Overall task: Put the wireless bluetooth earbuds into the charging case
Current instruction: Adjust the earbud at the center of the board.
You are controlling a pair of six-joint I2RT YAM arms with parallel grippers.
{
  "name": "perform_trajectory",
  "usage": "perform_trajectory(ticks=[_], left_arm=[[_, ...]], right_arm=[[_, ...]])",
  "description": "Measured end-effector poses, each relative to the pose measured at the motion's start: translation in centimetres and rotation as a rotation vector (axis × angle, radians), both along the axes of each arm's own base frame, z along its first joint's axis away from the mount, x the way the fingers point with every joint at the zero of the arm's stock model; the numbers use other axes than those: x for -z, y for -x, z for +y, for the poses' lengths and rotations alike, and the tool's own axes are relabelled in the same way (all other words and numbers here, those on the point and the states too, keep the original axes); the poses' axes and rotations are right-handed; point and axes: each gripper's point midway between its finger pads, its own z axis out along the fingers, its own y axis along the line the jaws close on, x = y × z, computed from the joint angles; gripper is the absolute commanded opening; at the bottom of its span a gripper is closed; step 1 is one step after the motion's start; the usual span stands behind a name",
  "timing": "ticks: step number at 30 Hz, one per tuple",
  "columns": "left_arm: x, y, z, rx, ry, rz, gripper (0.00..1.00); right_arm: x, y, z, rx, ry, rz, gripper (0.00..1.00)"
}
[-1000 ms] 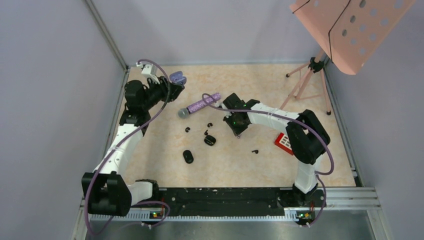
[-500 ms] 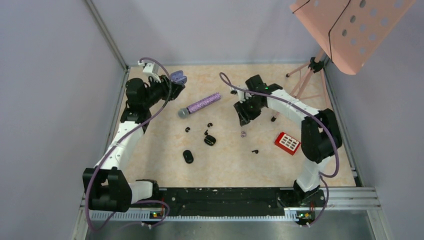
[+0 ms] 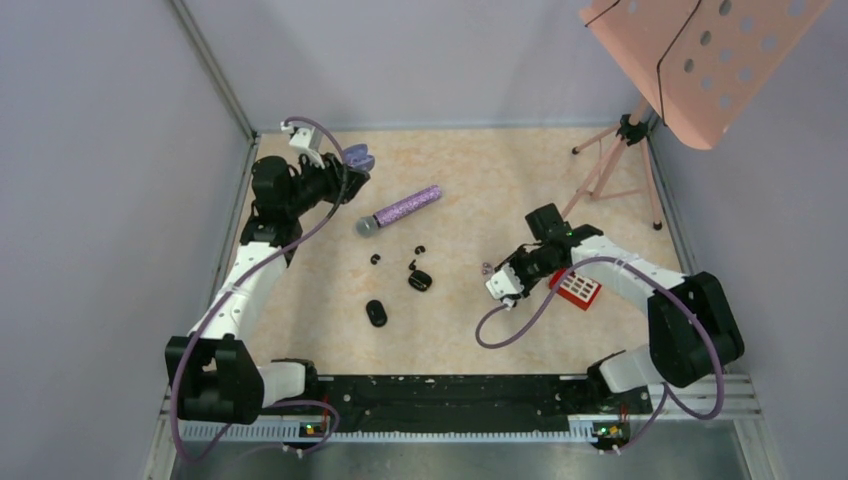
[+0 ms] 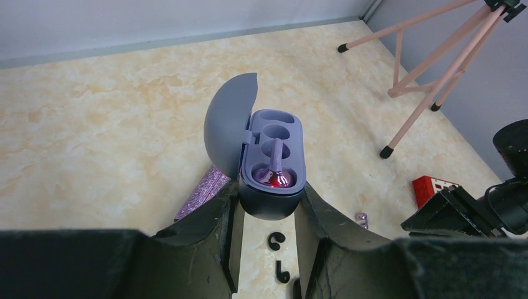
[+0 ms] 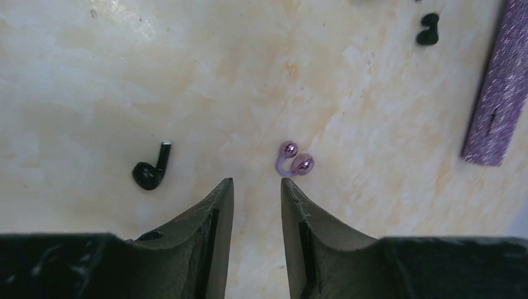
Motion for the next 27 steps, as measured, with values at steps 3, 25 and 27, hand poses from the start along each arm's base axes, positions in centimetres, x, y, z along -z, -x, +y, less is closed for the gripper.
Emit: perform_trajectory(ticks=[3,25,27], left_arm=[[0.3,0.0,0.1,0.0,-0.012,0.003,0.0],[0.2,0.6,0.5,-0.008,-0.026,0.011,0.0],[0.2,0.5,0.6,-0.012,-0.026,0.011,0.0]], right_arm=[[0.4,-0.7,0.8,-0.122,-0.013,-0.084,0.31],[3.4,-5.0,1.9,-0.278,0.104,-0.09,0.16],[3.6,-5.0,1.9,-0.28,0.114,-0.078,0.17]])
